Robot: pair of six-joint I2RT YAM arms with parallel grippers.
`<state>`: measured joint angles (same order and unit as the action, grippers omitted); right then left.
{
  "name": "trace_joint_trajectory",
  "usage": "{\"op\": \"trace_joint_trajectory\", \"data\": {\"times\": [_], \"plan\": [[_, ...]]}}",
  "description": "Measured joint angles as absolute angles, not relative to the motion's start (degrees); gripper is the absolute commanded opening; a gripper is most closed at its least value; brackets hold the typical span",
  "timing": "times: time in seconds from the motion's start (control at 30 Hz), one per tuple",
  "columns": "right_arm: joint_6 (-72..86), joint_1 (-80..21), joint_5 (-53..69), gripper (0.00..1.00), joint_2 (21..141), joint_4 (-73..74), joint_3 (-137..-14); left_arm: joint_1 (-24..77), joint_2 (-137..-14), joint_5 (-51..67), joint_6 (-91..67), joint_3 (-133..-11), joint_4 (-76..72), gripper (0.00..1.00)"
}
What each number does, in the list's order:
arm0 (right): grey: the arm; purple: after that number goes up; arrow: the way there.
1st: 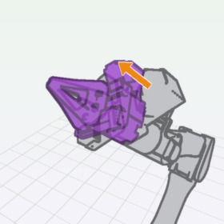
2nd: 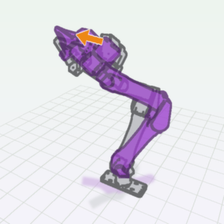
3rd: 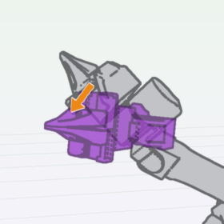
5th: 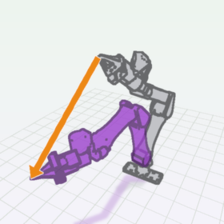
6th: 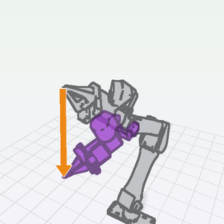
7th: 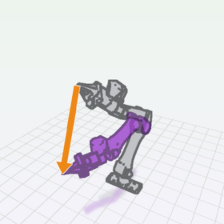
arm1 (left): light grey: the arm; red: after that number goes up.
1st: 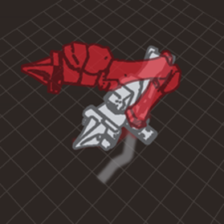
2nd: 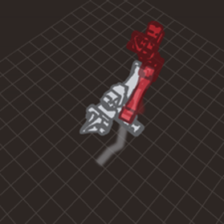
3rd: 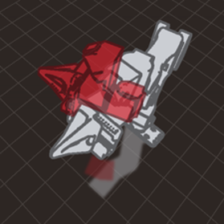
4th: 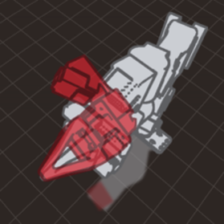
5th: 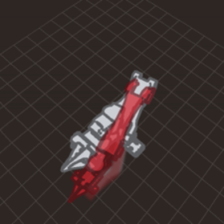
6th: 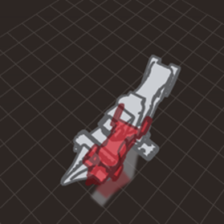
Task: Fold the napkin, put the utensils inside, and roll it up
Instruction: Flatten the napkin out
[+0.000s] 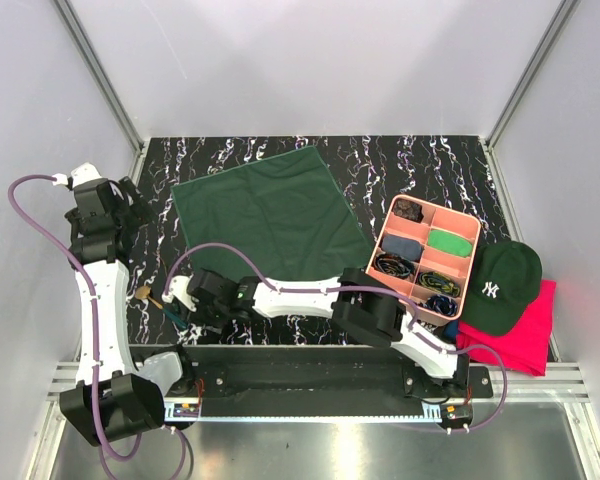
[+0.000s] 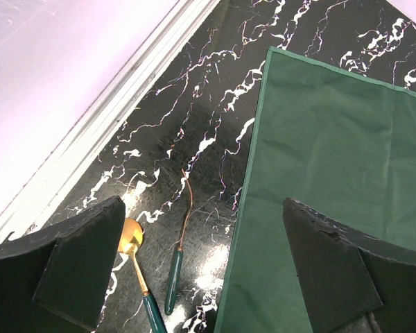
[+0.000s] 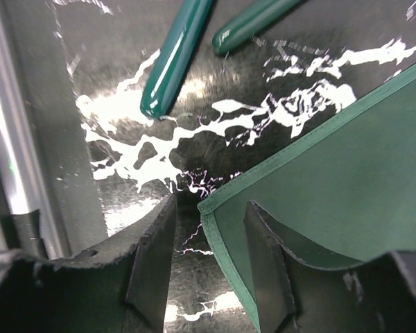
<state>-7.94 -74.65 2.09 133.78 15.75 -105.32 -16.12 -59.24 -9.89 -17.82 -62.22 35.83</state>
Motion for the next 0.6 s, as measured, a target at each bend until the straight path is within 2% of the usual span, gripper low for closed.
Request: {"op": "trace_joint_trajectory", "data": {"times": [0.2, 0.27, 0.57, 0.6], "plan": [[-8.60, -74.78, 1.96, 0.45, 134.89, 15.77, -105.32, -16.19, -59.24, -9.65, -17.85, -62.22, 35.83, 0.99], [-8.75, -74.81, 1.96, 0.37, 134.91, 15.77, -105.32, -16.21, -59.24, -9.65, -17.85, -62.22, 35.83, 0.99], [-8.69, -75.09, -0.19, 0.20, 135.04, 15.77, -105.43, -16.23, -59.24, -9.63, -17.87, -62.22, 35.83, 0.99], [-8.58, -75.11, -0.64, 0.14, 135.06, 15.73, -105.43, -16.23, -59.24, -9.63, -17.87, -62.22, 35.83, 0.99]]}}
